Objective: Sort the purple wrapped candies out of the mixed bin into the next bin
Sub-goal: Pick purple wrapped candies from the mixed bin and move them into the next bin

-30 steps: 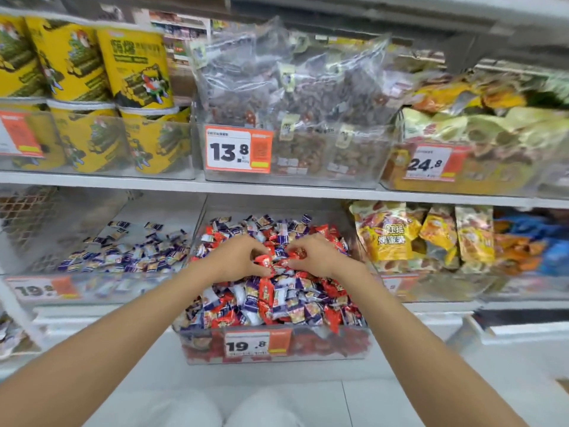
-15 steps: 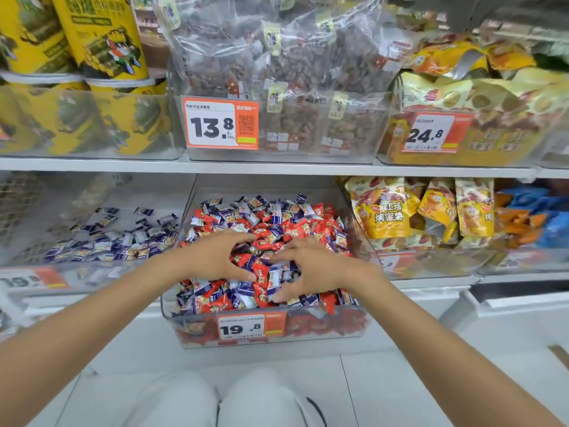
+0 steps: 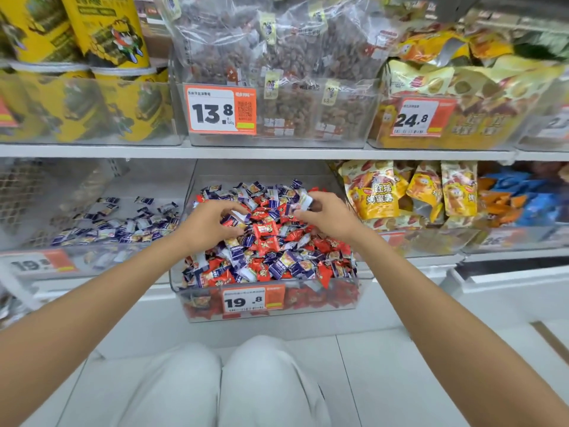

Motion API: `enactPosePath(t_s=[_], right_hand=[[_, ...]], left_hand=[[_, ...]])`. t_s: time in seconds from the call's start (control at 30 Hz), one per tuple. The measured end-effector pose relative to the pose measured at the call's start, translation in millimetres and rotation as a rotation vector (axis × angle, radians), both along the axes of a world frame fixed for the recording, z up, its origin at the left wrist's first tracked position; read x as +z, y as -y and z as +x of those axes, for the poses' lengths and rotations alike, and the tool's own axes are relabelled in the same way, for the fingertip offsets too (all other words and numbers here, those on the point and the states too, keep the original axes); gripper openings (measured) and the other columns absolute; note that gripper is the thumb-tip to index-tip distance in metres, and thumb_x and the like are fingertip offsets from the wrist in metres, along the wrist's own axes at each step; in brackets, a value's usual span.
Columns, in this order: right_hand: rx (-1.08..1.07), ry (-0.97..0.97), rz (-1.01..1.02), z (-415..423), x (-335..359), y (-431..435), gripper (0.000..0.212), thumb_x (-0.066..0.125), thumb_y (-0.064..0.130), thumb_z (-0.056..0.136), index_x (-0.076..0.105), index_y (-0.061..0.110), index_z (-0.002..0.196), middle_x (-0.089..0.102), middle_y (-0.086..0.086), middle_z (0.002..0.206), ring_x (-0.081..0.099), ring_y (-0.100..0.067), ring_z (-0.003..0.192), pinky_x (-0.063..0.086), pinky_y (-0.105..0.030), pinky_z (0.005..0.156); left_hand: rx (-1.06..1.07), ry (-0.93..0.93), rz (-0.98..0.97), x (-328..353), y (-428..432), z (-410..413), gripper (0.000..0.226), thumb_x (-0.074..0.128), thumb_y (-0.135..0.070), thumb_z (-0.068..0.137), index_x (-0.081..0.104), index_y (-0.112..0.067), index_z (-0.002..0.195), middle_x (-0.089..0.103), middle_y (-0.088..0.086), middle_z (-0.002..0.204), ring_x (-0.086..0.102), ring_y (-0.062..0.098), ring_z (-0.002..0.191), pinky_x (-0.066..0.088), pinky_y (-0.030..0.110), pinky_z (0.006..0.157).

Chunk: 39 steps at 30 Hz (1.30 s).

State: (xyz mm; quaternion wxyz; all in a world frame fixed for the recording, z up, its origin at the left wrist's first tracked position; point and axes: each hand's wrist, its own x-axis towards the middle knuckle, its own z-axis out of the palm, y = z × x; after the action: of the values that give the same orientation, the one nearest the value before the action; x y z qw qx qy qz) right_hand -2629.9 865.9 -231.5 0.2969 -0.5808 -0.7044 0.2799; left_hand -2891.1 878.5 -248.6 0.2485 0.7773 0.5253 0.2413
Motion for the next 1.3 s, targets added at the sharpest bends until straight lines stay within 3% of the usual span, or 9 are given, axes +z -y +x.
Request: enactPosePath(t_s=[0.13, 0.33, 0.5, 0.6, 0.7, 0.8, 0.93, 1.1, 1.3], right_hand=[[-0.067, -0.076, -0.041, 9, 7, 2, 0.02, 0.069, 0.028, 0.089, 0.067, 0.009, 0.093, 0.072, -0.012, 0.085, 0.063, -0.025, 0.07, 0.054, -0.047, 0.072], [-0.044, -0.451, -0.302, 3, 8, 7, 0.048, 0.059, -0.003, 0.091, 0.047, 0.01, 0.136, 0.063, -0.014, 0.108, 0.07, -0.023, 0.081, 0.058, -0.026, 0.064], [0.098, 0.037, -0.173, -2, 1, 19, 0.037, 0.054, 0.0, 0.094, 0.05, 0.021, 0.124, 0.058, -0.007, 0.11, 0.056, -0.021, 0.076, 0.044, -0.03, 0.063], [0.236, 0.208, -0.207, -12, -5, 25, 0.041, 0.057, 0.008, 0.092, 0.052, 0.024, 0.129, 0.053, -0.004, 0.129, 0.058, -0.02, 0.101, 0.049, -0.033, 0.082], [0.347, 0.494, -0.241, -24, -14, 28, 0.065, 0.064, 0.047, 0.089, 0.039, 0.03, 0.146, 0.038, -0.005, 0.148, 0.037, -0.024, 0.133, 0.037, -0.042, 0.108], [0.341, 0.602, -0.125, -30, -26, 24, 0.059, 0.066, 0.052, 0.085, 0.048, 0.028, 0.135, 0.046, -0.009, 0.13, 0.037, -0.029, 0.124, 0.038, -0.043, 0.099], [0.28, 0.449, -0.063, -25, -27, 15, 0.02, 0.07, 0.031, 0.089, 0.053, 0.023, 0.096, 0.058, -0.009, 0.107, 0.053, -0.024, 0.083, 0.041, -0.035, 0.07], [0.1, 0.015, -0.02, -7, -13, 10, 0.015, 0.067, 0.017, 0.091, 0.054, 0.011, 0.097, 0.054, 0.001, 0.119, 0.065, -0.016, 0.085, 0.048, -0.025, 0.071], [-0.019, -0.488, -0.223, 2, 1, 14, 0.016, 0.064, 0.009, 0.093, 0.063, 0.014, 0.108, 0.037, 0.001, 0.145, 0.063, -0.016, 0.077, 0.057, -0.026, 0.066]], left_hand=[[-0.002, 0.079, 0.007, 1, -1, -2, 0.022, 0.076, -0.023, 0.081, 0.068, -0.034, 0.099, 0.066, -0.005, 0.121, 0.059, 0.014, 0.115, 0.045, 0.038, 0.103], [0.019, 0.238, 0.033, 14, -1, 6, 0.015, 0.066, -0.02, 0.091, 0.069, -0.028, 0.103, 0.067, -0.008, 0.098, 0.069, 0.01, 0.076, 0.056, 0.037, 0.079], [-0.121, -0.067, -0.055, 12, 3, 4, 0.019, 0.051, -0.022, 0.099, 0.063, -0.036, 0.1, 0.045, 0.0, 0.104, 0.053, 0.016, 0.092, 0.043, 0.02, 0.074], [-0.197, -0.311, -0.122, 4, 9, 5, 0.03, 0.073, -0.047, 0.079, 0.065, -0.034, 0.105, 0.041, -0.006, 0.106, 0.045, 0.011, 0.098, 0.04, 0.027, 0.086], [-0.234, -0.498, -0.021, 2, 6, 5, 0.038, 0.078, -0.049, 0.073, 0.065, -0.028, 0.102, 0.045, -0.005, 0.104, 0.044, 0.014, 0.098, 0.041, 0.031, 0.081], [-0.243, -0.558, 0.051, 1, 2, 3, 0.037, 0.075, -0.051, 0.075, 0.065, -0.027, 0.101, 0.054, -0.005, 0.101, 0.052, 0.017, 0.095, 0.047, 0.036, 0.083], [-0.182, -0.495, 0.078, 4, -1, 2, 0.036, 0.073, -0.05, 0.077, 0.066, -0.024, 0.102, 0.064, -0.004, 0.092, 0.058, 0.017, 0.083, 0.049, 0.033, 0.073], [-0.109, -0.236, 0.084, 13, -6, -6, 0.017, 0.068, -0.035, 0.087, 0.067, -0.022, 0.098, 0.056, -0.008, 0.07, 0.046, 0.002, 0.048, 0.031, 0.022, 0.051], [-0.066, -0.003, 0.011, 7, -10, -5, 0.005, 0.061, -0.03, 0.093, 0.057, -0.027, 0.092, 0.059, -0.005, 0.121, 0.052, 0.007, 0.112, 0.042, 0.031, 0.091]])
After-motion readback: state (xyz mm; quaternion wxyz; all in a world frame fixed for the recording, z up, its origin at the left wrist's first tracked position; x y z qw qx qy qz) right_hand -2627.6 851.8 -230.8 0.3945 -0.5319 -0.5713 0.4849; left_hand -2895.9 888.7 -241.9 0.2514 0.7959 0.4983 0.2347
